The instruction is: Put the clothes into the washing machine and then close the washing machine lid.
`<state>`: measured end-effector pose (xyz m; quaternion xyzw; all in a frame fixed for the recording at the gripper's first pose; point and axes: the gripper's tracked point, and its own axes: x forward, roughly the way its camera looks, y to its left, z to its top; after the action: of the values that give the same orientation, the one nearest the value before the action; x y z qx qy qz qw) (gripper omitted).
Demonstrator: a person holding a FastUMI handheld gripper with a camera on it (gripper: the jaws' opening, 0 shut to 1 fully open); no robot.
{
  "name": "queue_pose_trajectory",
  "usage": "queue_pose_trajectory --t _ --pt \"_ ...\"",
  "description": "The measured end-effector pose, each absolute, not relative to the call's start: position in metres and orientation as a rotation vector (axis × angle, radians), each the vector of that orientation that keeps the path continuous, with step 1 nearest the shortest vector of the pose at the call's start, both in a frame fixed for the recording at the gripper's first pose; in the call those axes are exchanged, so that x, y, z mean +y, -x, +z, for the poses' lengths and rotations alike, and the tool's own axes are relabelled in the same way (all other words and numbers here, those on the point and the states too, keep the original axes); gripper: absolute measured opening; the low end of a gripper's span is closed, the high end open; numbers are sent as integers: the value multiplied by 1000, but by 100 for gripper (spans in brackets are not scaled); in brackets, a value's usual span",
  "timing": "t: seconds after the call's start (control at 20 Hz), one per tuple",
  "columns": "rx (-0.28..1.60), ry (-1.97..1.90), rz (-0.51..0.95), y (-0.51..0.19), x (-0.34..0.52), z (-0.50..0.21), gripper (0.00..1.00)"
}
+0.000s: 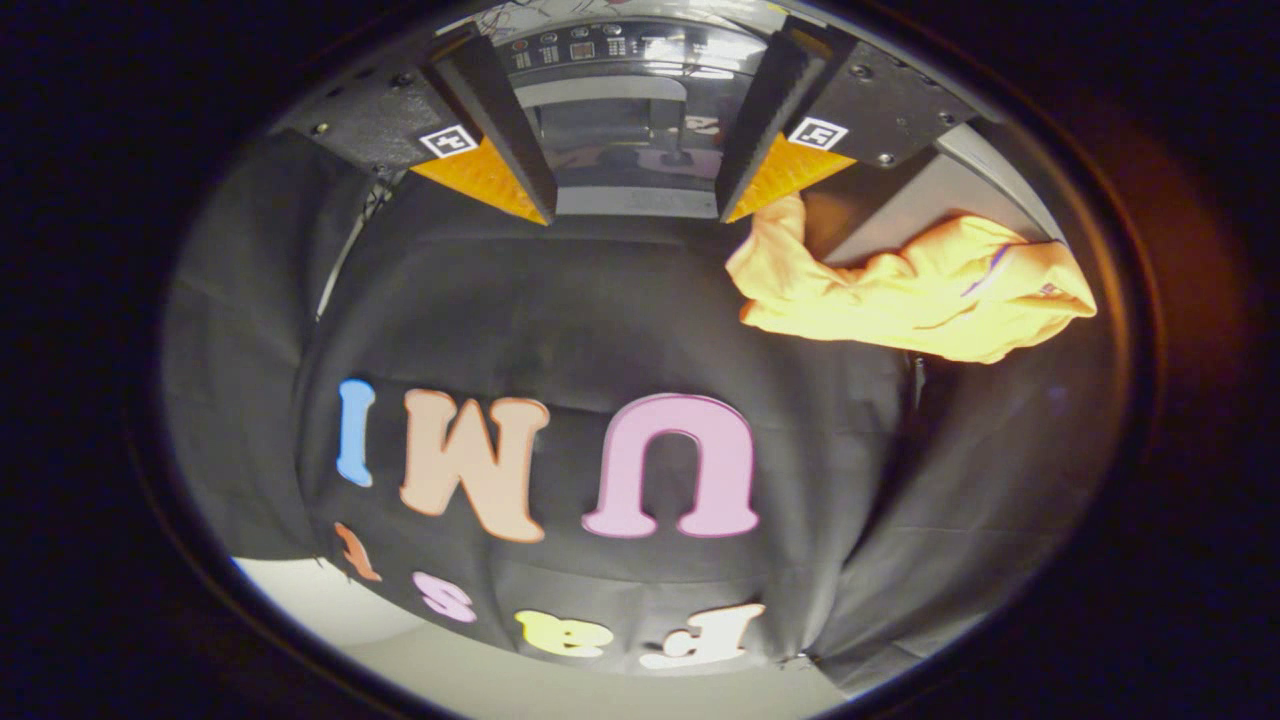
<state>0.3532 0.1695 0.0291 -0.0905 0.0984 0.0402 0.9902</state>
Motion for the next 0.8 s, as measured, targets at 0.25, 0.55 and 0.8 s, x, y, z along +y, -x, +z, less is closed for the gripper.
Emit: queue_pose_trajectory --t 0.25,0.55,0.8 --pt "208 172 133 -348 207 32 98" --pt "169 107 227 -353 302 67 98" --pt "310 67 313 -348 400 26 98"
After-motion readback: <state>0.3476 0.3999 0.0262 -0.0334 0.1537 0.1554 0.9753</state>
